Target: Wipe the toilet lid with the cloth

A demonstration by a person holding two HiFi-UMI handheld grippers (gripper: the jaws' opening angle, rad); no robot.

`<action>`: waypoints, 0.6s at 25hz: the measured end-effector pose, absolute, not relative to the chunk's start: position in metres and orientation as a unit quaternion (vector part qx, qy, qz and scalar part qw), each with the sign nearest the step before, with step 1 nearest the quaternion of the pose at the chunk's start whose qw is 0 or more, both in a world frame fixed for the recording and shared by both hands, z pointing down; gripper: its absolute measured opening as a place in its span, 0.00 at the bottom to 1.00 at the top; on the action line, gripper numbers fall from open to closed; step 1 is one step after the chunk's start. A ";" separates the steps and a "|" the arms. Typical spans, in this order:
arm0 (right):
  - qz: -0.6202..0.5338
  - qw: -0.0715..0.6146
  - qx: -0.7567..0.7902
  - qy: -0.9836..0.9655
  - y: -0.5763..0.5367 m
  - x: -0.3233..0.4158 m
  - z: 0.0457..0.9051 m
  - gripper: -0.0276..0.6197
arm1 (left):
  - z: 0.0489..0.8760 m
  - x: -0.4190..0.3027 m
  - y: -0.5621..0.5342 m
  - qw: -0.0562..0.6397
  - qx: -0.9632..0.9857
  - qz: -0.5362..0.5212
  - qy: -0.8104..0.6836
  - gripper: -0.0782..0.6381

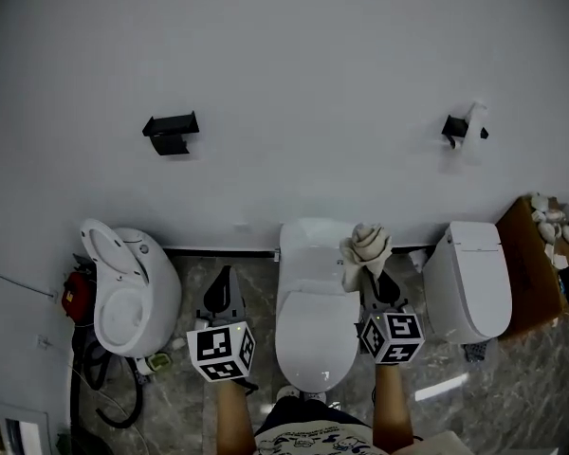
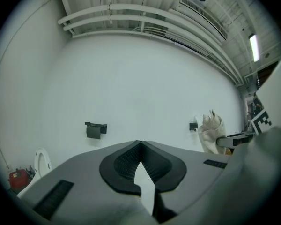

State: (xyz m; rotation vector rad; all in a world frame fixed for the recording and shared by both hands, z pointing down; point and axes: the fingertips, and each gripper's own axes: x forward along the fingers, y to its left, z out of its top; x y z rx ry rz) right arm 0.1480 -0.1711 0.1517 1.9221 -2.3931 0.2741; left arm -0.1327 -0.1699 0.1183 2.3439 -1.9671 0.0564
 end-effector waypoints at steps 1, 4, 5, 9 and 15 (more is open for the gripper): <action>0.085 0.028 0.624 -0.776 -0.170 0.147 0.146 0.16 | 0.113 -0.133 -0.170 0.038 0.765 0.016 -0.642 0.11; 0.073 0.019 0.625 -0.777 -0.169 0.140 0.132 0.16 | 0.100 -0.136 -0.168 0.028 0.765 0.007 -0.643 0.11; 0.070 0.016 0.625 -0.778 -0.167 0.138 0.128 0.16 | 0.097 -0.136 -0.166 0.026 0.766 0.005 -0.643 0.11; 0.064 0.007 0.624 -0.778 -0.163 0.136 0.117 0.16 | 0.088 -0.134 -0.160 0.020 0.769 0.000 -0.639 0.11; 0.059 -0.001 0.623 -0.780 -0.161 0.128 0.108 0.16 | 0.081 -0.140 -0.158 0.014 0.768 -0.002 -0.641 0.11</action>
